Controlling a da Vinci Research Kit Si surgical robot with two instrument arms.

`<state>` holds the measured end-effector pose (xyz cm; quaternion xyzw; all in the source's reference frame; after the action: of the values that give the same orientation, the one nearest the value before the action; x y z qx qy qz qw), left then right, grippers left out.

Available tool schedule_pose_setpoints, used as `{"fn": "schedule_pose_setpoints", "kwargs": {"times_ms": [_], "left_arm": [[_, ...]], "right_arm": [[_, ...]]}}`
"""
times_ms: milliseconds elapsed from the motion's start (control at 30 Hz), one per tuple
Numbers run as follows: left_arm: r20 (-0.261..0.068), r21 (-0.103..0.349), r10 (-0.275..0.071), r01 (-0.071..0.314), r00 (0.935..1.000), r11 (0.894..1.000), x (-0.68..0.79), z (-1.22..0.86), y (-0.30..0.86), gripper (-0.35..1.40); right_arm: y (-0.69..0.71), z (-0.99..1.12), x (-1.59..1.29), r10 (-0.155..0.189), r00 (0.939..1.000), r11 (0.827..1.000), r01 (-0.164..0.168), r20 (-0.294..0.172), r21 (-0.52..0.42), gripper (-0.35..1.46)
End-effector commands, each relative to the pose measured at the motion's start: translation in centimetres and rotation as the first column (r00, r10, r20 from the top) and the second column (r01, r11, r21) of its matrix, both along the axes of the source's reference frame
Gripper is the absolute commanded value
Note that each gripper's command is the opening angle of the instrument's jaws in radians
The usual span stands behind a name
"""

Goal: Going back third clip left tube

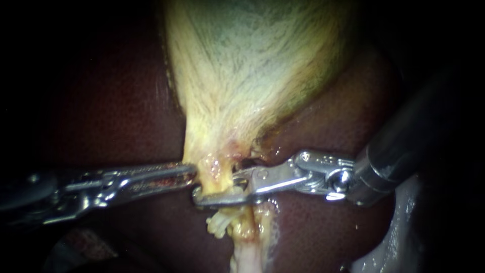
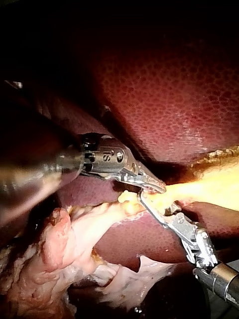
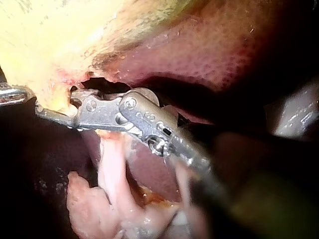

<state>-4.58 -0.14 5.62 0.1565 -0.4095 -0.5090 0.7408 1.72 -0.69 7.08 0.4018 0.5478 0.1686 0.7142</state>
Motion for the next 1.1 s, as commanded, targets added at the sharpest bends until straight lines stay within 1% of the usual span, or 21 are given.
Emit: {"fn": "schedule_pose_setpoints", "kwargs": {"times_ms": [33,167,200,233,333,400,567,633,700,800,933,1100], "left_arm": [[0.000,0.000,0.000,0.000,1.0000,1.000,0.00,0.00,0.00,-0.35],[0.000,0.000,0.000,0.000,1.0000,1.000,0.00,0.00,0.00,-0.35],[0.000,0.000,0.000,0.000,1.0000,1.000,0.00,0.00,0.00,-0.35],[0.000,0.000,0.000,0.000,1.0000,1.000,0.00,0.00,0.00,-0.35],[0.000,0.000,0.000,0.000,1.0000,1.000,0.00,0.00,0.00,-0.35],[0.000,0.000,0.000,0.000,1.0000,1.000,0.00,0.00,0.00,-0.35],[0.000,0.000,0.000,0.000,1.0000,1.000,0.01,-0.01,0.00,-0.35],[0.000,0.000,0.000,0.000,1.0000,1.000,0.01,-0.01,-0.01,-0.35],[0.000,0.000,0.000,0.000,1.0000,1.000,0.01,-0.01,-0.01,-0.35],[0.000,0.000,0.000,0.000,1.0000,1.000,0.01,-0.02,-0.01,-0.35],[0.000,0.000,0.000,0.000,1.0000,1.000,0.01,-0.02,-0.01,-0.35],[0.000,0.000,0.000,0.000,1.0000,1.000,0.01,-0.02,-0.01,-0.35]], "right_arm": [[0.00,0.00,0.00,-0.001,1.0000,1.000,0.001,-0.001,-0.001,-0.35],[0.00,0.00,0.00,-0.001,1.0000,1.000,0.001,-0.001,-0.001,-0.35],[0.00,0.01,0.01,-0.001,1.0000,1.000,0.001,-0.001,-0.001,-0.23],[0.00,0.01,0.01,-0.001,1.0000,1.000,0.001,-0.001,-0.001,-0.03],[0.00,0.01,0.03,-0.003,1.0000,1.000,0.003,-0.002,-0.013,0.30],[0.01,0.02,0.05,-0.007,0.9999,0.999,0.006,-0.012,-0.046,0.44],[0.05,0.07,0.05,0.004,0.9998,0.995,-0.006,-0.020,-0.101,0.53],[0.08,0.11,0.04,0.017,0.9997,0.992,-0.019,-0.016,-0.123,0.55],[0.10,0.14,0.01,0.028,0.9995,0.990,-0.029,-0.013,-0.137,0.58],[0.13,0.18,-0.05,0.032,0.9994,0.989,-0.033,-0.012,-0.144,0.58],[0.11,0.16,-0.20,0.033,0.9994,0.989,-0.035,-0.012,-0.146,0.58],[0.08,0.05,-0.49,0.047,0.9989,0.988,-0.047,-0.006,-0.149,0.58]]}}
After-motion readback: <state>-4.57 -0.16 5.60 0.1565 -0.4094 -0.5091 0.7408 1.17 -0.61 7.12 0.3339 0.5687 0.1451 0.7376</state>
